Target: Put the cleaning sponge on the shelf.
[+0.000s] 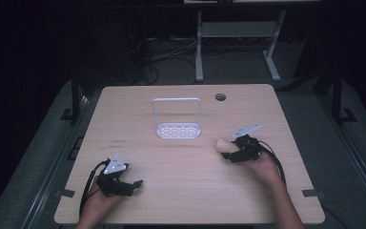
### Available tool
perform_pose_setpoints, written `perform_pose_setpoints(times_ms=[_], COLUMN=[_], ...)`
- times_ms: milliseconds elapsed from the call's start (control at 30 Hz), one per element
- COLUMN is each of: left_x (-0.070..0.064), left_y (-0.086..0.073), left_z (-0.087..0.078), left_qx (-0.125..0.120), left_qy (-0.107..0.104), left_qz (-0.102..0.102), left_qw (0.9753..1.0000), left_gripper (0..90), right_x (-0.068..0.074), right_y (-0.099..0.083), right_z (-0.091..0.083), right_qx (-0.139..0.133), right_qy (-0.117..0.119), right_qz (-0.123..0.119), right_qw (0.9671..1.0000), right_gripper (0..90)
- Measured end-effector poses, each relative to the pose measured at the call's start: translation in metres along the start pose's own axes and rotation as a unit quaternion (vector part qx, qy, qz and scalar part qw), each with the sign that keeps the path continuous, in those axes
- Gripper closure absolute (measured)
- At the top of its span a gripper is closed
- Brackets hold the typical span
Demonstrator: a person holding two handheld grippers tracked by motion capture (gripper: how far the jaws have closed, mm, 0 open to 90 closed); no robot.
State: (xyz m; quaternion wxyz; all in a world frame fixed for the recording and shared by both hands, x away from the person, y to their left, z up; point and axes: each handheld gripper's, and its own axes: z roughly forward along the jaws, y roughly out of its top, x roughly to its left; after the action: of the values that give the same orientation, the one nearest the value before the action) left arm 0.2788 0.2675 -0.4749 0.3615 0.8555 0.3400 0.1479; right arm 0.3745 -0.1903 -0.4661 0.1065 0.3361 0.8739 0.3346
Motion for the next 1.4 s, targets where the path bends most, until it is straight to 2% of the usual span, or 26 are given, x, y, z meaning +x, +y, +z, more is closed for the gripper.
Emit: perform_pose_setpoints(times_ms=[233, 500, 967, 1400], left_x=[0.000, 0.000, 0.000, 0.000], left_y=[0.000, 0.000, 0.000, 0.000], left_z=[0.000, 0.000, 0.000, 0.000], left_qx=[0.000, 0.000, 0.000, 0.000], left_qy=[0.000, 0.000, 0.000, 0.000], left_qz=[0.000, 0.000, 0.000, 0.000], left_qw=[1.0000, 1.0000, 1.0000, 1.0000], left_gripper=[13.4, 13.4, 13.4, 13.4], right_x=[0.003, 0.008, 0.021, 0.034], right_y=[-0.004, -0.004, 0.005, 0.026], right_z=[-0.007, -0.017, -0.019, -0.011], right_qx=[-0.005, -0.022, -0.032, -0.039], right_qy=[-0.007, -0.002, 0.002, 0.008], right_qz=[0.019, 0.037, 0.038, 0.028], right_qw=[0.9998, 0.9991, 0.9988, 0.9988], right_gripper=[39.0, 39.1, 39.1, 39.1])
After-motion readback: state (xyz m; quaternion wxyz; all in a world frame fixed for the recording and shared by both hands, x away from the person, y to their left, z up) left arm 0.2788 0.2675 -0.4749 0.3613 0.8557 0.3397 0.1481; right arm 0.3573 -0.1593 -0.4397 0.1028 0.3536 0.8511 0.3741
